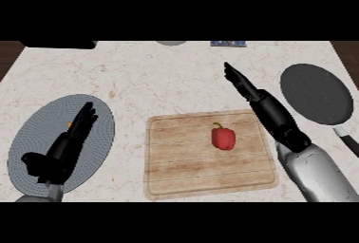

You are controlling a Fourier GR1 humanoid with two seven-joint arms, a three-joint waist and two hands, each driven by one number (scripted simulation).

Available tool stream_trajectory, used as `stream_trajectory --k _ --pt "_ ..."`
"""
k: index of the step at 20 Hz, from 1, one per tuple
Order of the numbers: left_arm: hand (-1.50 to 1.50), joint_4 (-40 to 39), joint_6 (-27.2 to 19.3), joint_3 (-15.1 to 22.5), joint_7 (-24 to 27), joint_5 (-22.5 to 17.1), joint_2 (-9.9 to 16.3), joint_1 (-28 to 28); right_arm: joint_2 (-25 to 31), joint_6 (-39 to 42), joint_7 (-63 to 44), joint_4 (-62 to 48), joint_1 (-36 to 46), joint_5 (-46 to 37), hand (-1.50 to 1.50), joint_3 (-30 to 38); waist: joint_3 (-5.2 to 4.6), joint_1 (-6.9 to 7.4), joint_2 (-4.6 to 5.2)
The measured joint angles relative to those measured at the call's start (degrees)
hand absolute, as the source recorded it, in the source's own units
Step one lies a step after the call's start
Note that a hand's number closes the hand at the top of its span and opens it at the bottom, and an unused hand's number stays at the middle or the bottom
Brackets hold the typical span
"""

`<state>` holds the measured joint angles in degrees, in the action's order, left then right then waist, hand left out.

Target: Pick the bell pepper from the cutting board and place it in the pan

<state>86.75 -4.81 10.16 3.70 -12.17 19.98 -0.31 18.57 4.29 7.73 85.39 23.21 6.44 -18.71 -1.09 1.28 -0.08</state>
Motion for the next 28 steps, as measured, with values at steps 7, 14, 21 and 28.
stream_trajectory --k 7,14,21,28 --pt "0.00 2.62 -2.71 0.78 2.80 2.42 -4.46 -1.30 1.52 2.51 -5.35 2.36 5.29 -0.80 1.50 2.88 0.74 -1.46 -0.21" --pt "0.00 4.94 -3.82 3.47 3.14 3.61 -8.15 -0.09 8.57 -1.25 -4.75 11.67 -8.43 -5.41 -1.50 7.78 1.04 -2.32 -0.22" --pt "0.00 3.64 -3.73 3.94 3.26 4.99 -10.01 -1.49 15.27 2.70 -8.05 18.24 -10.25 -11.66 -1.50 9.05 1.06 -1.70 -0.05" --pt "0.00 3.50 -3.01 4.03 2.86 5.42 -10.67 -2.07 15.78 9.07 -23.21 20.79 -2.30 -18.05 -1.50 1.74 1.01 -0.79 0.02"
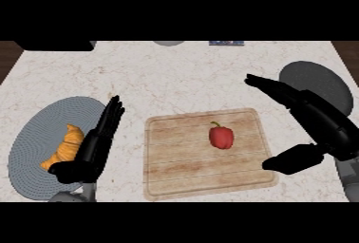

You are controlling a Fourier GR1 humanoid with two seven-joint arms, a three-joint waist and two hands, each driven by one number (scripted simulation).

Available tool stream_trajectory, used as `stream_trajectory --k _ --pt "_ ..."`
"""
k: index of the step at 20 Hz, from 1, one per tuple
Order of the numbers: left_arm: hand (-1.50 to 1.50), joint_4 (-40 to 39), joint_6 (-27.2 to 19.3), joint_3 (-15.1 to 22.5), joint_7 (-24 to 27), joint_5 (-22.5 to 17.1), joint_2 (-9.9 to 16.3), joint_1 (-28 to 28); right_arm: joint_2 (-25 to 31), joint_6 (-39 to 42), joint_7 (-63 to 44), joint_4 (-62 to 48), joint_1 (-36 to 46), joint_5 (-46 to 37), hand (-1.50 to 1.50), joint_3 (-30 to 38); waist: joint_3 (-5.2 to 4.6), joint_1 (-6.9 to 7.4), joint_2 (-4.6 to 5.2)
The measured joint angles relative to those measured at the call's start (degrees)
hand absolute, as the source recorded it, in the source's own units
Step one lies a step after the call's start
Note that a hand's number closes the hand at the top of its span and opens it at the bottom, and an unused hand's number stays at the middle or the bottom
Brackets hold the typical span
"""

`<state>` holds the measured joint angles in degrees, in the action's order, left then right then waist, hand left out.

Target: Pick the bell pepper from the cutting board and place it in the pan

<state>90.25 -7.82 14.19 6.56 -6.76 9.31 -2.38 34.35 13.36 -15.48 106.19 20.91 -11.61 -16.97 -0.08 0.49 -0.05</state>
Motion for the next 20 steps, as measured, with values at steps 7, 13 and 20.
stream_trajectory --k 7,13,20 --pt "0.00 -1.00 -0.12 0.13 -0.27 0.87 -0.87 -1.55 -2.14 8.71 -10.21 -6.35 8.16 -7.37 -1.50 -10.67 -0.01 0.71 0.19" --pt "0.00 -1.10 0.48 0.00 0.90 1.35 -0.96 0.06 -6.91 13.21 -14.04 -13.43 11.92 -14.77 -1.50 -17.58 0.03 0.47 0.15" --pt "0.00 -0.11 1.02 -1.46 0.30 2.20 -1.59 0.49 -11.57 15.53 -13.34 -17.06 9.05 -21.95 -1.50 -17.43 0.08 -0.16 0.07"
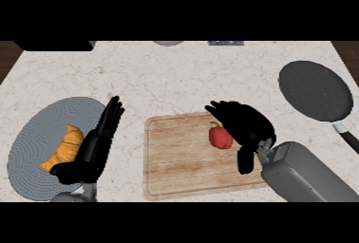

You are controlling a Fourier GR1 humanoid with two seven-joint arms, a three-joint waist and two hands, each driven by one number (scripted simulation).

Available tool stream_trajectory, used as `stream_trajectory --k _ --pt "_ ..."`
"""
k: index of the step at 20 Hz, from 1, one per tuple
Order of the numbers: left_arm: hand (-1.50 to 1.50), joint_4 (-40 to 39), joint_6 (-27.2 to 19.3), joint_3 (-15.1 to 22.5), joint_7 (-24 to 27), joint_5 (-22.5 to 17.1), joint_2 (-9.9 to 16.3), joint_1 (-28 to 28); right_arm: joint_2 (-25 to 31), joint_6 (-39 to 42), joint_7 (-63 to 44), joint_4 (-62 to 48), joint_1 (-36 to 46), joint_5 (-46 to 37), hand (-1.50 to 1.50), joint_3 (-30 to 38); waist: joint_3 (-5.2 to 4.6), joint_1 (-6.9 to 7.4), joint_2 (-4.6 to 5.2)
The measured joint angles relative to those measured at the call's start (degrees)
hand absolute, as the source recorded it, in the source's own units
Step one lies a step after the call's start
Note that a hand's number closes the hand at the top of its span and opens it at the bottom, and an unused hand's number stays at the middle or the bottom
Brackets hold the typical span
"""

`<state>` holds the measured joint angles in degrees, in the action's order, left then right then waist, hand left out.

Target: Pick the bell pepper from the cutting board and place it in the pan

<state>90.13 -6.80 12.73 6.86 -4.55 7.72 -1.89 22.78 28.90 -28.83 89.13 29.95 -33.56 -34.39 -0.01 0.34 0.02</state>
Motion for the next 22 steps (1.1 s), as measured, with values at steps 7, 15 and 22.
stream_trajectory --k 7,15,22 --pt "0.00 -0.21 0.96 -1.07 -0.23 1.06 -1.25 -0.05 -5.43 0.79 1.08 -3.02 -1.62 -6.64 -1.50 2.57 0.01 -0.12 -0.01" --pt "0.00 0.14 2.33 -2.25 -0.85 1.56 -2.06 0.15 -9.32 -0.97 6.24 -8.61 -1.69 -11.64 -1.50 6.76 0.00 -0.07 -0.02" --pt "0.00 0.52 3.38 -3.16 -1.04 2.35 -2.65 0.30 -11.89 -2.81 10.04 -15.41 -2.21 -17.27 -1.50 8.90 -0.01 -0.05 -0.02"
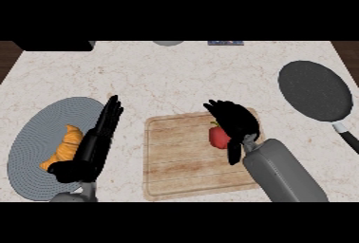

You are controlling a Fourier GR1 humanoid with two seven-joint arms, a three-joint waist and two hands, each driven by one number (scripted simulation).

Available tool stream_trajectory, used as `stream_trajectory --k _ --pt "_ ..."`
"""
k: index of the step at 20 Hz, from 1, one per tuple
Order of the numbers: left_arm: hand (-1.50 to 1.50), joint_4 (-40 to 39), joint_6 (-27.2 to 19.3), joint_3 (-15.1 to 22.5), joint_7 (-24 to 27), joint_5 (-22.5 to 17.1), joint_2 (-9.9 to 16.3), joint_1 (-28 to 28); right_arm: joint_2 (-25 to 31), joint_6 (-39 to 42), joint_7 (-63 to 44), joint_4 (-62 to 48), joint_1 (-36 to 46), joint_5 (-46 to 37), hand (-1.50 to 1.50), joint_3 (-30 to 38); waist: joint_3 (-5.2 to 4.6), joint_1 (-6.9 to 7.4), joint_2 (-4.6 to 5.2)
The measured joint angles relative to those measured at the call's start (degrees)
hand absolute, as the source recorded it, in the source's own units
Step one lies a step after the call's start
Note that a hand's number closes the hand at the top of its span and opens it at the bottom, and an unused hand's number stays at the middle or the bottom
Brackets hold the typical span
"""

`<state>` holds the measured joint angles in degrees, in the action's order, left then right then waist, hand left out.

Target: Pick the bell pepper from the cutting board and place it in the pan

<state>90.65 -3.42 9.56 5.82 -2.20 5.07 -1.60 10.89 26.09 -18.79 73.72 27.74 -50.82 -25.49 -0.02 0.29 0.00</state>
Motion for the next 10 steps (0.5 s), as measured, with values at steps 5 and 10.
stream_trajectory --k 5,10 --pt "0.00 -1.02 0.64 -0.32 0.79 0.12 -0.50 0.08 0.14 1.63 4.61 -5.01 2.81 -2.63 1.50 -1.14 -0.09 0.22 -0.20" --pt "0.00 -0.90 0.78 -0.87 0.72 0.60 -0.87 -0.28 0.17 -0.18 9.31 -7.78 3.96 -6.43 1.50 -1.38 -0.16 0.23 -0.51"
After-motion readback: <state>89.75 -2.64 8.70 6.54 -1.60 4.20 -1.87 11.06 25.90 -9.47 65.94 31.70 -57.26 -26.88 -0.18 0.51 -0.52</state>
